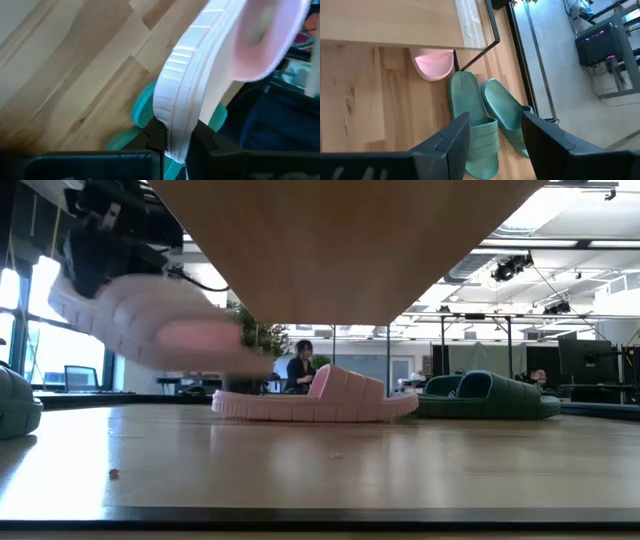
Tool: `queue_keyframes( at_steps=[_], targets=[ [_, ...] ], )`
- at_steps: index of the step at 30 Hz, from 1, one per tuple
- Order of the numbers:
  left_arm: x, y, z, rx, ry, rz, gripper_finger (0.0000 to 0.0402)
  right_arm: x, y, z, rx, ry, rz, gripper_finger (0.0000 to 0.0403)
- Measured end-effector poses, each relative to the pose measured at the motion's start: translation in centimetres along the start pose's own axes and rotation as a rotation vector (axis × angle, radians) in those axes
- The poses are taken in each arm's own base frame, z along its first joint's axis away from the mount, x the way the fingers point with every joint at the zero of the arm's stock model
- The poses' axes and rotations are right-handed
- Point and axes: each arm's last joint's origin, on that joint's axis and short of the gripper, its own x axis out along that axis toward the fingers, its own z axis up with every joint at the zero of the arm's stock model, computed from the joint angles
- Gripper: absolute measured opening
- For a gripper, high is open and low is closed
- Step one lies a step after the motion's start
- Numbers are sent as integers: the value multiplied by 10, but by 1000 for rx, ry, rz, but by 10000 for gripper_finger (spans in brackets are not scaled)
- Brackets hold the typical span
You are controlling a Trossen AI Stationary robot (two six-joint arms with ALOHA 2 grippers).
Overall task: Pick and place slides into the shelf
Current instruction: Put the pink slide under the shelf aligned with the other pink slide
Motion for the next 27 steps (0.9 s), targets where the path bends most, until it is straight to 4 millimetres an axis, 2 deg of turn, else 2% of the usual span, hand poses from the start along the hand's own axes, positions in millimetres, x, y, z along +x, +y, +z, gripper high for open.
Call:
queue_keyframes(
  at_steps=[5,10,13,17,20,23,27],
  targets=[
    [14,1,18,-32,31,18,27,1,2,0,113,45,95,167],
    [24,1,33,-35,35,-3,27,3,5,-1,290,181,280,167],
    [30,1,39,-51,45,-8,27,10,16,9,364,167,431,165],
    [34,1,42,-54,58,-20,27,40,43,13,360,120,599,149],
    [35,1,43,-79,56,-18,27,67,52,1,372,168,598,129],
    [35,0,46,-102,36,-26,27,92,63,0,391,153,659,105],
    [39,-6,47,-132,12,-17,27,111,74,3,376,125,659,71]
  ],
)
